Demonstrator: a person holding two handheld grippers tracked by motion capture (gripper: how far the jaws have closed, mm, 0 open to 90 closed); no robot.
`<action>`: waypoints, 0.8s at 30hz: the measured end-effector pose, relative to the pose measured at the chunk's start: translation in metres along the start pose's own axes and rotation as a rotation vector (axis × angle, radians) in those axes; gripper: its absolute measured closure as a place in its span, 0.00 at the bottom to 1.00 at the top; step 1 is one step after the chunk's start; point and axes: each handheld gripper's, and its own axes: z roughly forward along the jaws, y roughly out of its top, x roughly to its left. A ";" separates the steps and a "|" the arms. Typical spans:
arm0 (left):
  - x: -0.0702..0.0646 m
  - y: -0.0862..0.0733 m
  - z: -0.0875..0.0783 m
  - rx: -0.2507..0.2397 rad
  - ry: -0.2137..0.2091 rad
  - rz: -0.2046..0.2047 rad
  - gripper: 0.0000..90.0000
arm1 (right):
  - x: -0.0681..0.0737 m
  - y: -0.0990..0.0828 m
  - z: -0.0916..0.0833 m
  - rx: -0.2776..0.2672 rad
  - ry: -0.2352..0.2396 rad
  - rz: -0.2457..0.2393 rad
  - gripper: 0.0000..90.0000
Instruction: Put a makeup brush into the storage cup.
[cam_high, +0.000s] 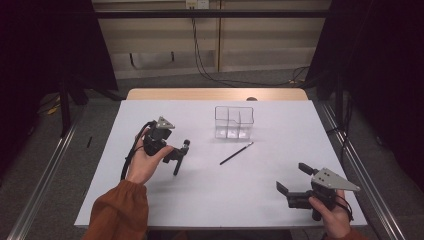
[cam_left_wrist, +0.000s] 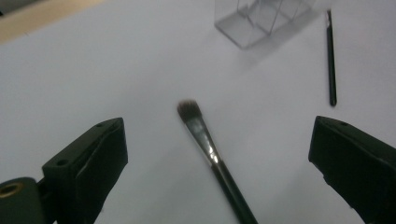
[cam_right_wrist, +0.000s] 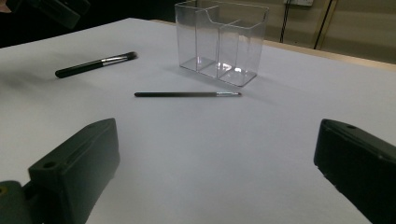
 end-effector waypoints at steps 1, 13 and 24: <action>0.000 0.000 0.001 0.022 0.012 0.014 0.05 | 0.000 0.000 0.000 -0.001 0.001 0.000 0.00; 0.002 0.015 0.013 0.206 -0.021 0.025 0.04 | 0.000 0.000 0.000 0.000 0.001 -0.002 0.00; 0.002 0.019 0.030 0.413 -0.082 -0.037 0.06 | 0.000 0.000 0.000 0.006 0.003 -0.004 0.00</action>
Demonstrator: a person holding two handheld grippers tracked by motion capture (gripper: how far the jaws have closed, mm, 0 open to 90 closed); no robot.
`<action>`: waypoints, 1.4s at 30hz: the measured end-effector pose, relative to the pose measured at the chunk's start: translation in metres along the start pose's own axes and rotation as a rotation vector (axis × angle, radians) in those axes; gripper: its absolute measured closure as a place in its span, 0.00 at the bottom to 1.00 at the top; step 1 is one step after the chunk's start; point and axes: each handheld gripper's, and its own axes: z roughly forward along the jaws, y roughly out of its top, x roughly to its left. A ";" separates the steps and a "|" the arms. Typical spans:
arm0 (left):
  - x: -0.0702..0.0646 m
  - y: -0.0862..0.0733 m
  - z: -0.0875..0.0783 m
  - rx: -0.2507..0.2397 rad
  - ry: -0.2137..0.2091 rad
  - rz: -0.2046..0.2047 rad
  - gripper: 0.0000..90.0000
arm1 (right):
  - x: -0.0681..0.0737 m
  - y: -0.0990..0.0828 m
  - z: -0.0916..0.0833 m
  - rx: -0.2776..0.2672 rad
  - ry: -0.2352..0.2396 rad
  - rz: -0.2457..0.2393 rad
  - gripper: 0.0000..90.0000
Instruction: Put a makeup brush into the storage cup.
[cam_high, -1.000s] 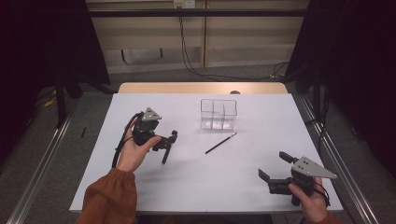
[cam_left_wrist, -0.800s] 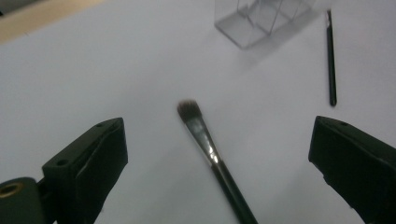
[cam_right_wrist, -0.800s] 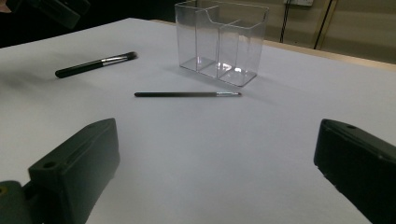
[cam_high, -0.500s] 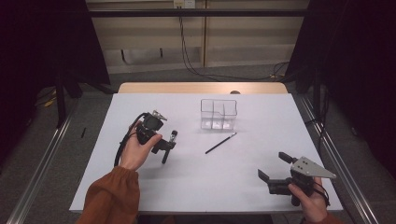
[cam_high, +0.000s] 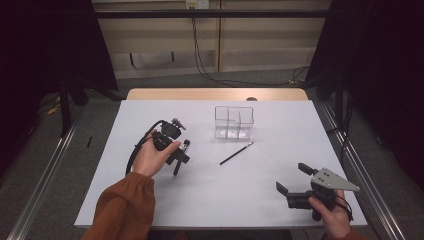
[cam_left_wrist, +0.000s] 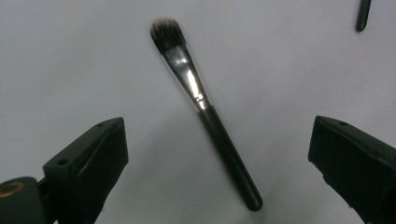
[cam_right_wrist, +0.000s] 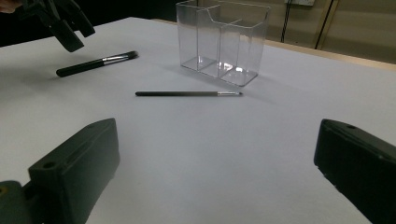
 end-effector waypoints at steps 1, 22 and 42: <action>0.000 0.000 0.001 0.010 0.002 -0.002 0.06 | 0.000 0.000 0.000 0.000 0.000 -0.001 0.00; -0.005 0.004 0.020 0.171 0.036 -0.018 0.08 | 0.000 0.000 0.001 0.006 0.000 0.001 0.00; -0.012 0.006 0.033 0.235 0.085 -0.048 0.33 | 0.000 0.000 0.001 0.009 0.001 -0.001 0.00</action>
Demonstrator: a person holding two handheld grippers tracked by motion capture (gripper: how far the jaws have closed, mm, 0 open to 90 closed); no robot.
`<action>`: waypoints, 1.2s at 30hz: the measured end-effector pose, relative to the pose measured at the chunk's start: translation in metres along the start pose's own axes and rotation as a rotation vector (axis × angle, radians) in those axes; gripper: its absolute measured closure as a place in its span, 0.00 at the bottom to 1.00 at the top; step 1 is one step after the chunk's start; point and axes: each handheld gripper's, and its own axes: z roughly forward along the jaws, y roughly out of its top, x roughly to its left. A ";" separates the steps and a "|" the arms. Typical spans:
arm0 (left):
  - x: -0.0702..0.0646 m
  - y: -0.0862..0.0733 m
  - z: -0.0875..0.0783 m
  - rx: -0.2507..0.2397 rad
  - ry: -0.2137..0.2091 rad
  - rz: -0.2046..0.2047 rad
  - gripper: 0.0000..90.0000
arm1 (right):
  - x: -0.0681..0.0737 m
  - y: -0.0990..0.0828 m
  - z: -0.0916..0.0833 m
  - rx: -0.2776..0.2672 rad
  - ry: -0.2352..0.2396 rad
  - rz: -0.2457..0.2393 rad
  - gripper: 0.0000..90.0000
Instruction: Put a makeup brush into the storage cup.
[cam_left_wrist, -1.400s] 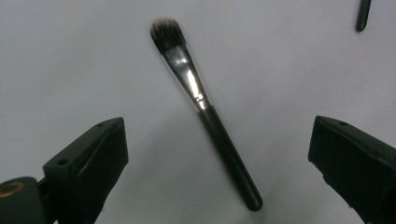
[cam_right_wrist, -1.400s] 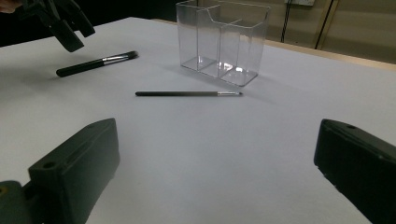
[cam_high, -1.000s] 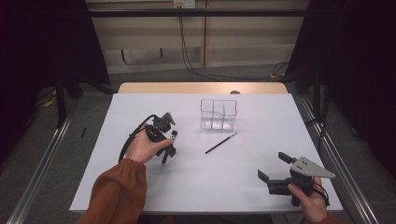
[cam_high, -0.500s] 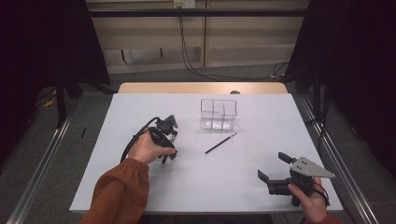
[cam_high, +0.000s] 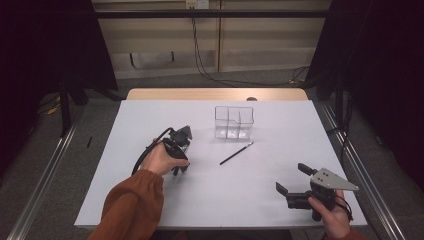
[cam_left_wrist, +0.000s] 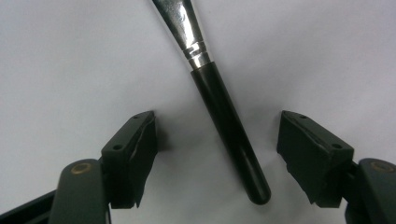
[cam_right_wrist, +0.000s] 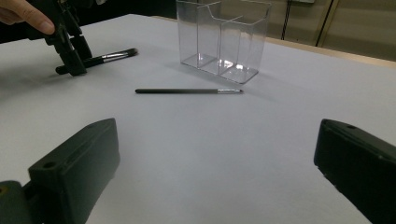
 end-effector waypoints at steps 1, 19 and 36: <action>0.000 0.001 0.000 0.007 -0.001 0.000 0.33 | 0.000 0.000 0.000 -0.001 -0.001 0.000 0.00; 0.000 0.004 -0.003 0.046 -0.008 -0.027 0.61 | 0.000 0.000 0.000 0.002 0.002 -0.003 0.00; 0.000 0.004 -0.004 0.056 -0.034 -0.023 0.83 | 0.000 0.000 0.000 0.002 0.002 -0.002 0.00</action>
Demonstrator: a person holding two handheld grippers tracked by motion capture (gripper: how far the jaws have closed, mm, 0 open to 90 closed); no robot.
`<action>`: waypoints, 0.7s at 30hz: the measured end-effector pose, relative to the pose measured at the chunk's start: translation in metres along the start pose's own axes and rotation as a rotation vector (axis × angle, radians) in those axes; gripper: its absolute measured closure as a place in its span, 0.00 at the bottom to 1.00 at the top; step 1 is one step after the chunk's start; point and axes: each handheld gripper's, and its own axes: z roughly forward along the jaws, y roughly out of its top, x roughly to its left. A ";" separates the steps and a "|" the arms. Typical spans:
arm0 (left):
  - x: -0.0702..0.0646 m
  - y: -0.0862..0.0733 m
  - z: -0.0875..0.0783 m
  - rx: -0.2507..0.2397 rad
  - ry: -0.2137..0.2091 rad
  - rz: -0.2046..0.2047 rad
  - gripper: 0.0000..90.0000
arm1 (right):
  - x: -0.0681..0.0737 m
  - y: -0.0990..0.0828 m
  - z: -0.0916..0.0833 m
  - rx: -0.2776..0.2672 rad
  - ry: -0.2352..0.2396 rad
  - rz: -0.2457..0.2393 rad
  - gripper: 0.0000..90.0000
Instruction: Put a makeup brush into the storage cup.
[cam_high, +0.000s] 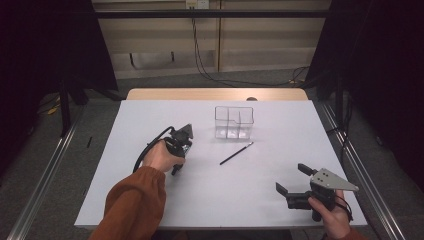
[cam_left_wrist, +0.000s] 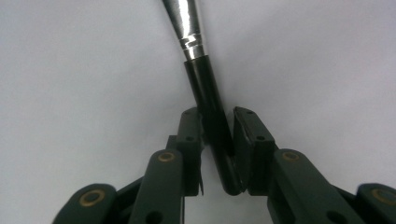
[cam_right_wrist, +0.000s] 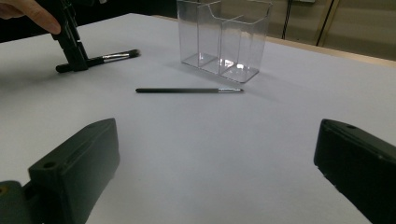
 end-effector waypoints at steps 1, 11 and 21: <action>0.000 0.000 0.000 -0.004 -0.002 -0.010 0.85 | 0.000 0.000 0.000 0.000 -0.002 -0.001 0.00; 0.003 -0.002 0.000 -0.018 -0.018 -0.010 0.89 | 0.000 0.000 0.000 -0.002 -0.004 -0.002 0.00; 0.005 -0.006 -0.001 -0.044 -0.030 -0.021 0.89 | 0.000 0.000 0.001 0.001 -0.001 -0.003 0.00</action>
